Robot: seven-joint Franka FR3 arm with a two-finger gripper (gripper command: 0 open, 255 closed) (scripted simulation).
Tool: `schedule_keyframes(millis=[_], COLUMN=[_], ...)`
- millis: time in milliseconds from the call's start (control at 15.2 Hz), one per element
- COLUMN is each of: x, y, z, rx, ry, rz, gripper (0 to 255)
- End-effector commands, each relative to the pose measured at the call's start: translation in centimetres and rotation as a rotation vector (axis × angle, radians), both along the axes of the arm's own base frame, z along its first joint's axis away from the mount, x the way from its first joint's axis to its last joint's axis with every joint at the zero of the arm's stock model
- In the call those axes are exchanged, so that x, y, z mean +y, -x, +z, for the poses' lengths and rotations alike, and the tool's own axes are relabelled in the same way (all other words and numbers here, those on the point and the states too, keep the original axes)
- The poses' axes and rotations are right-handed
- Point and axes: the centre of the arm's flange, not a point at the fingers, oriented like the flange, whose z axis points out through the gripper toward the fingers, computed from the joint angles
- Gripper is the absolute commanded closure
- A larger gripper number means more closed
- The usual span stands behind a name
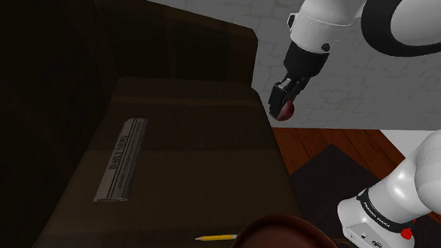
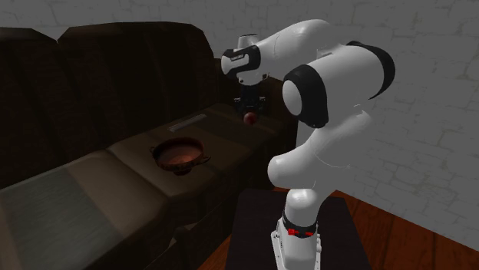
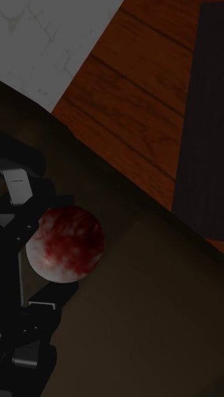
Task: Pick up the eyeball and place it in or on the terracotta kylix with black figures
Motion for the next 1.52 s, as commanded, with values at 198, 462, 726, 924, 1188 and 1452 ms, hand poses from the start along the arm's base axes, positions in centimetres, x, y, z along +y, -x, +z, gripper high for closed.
schedule_keyframes(millis=[198,462,726,924,1188,1452], x=[0.0,0.0,0.0,1.0,4.6,8.3], y=[0.0,0.0,0.0,0.9,4.7,8.5], z=[2.7,4.8,6.9,7.5,7.6,7.7], rx=[0.000,0.000,0.000,0.000,0.000,0.000], ry=[0.000,0.000,0.000,0.000,0.000,0.000], rz=[0.000,0.000,0.000,0.000,0.000,0.000], gripper=[255,255,255,255,255,255])
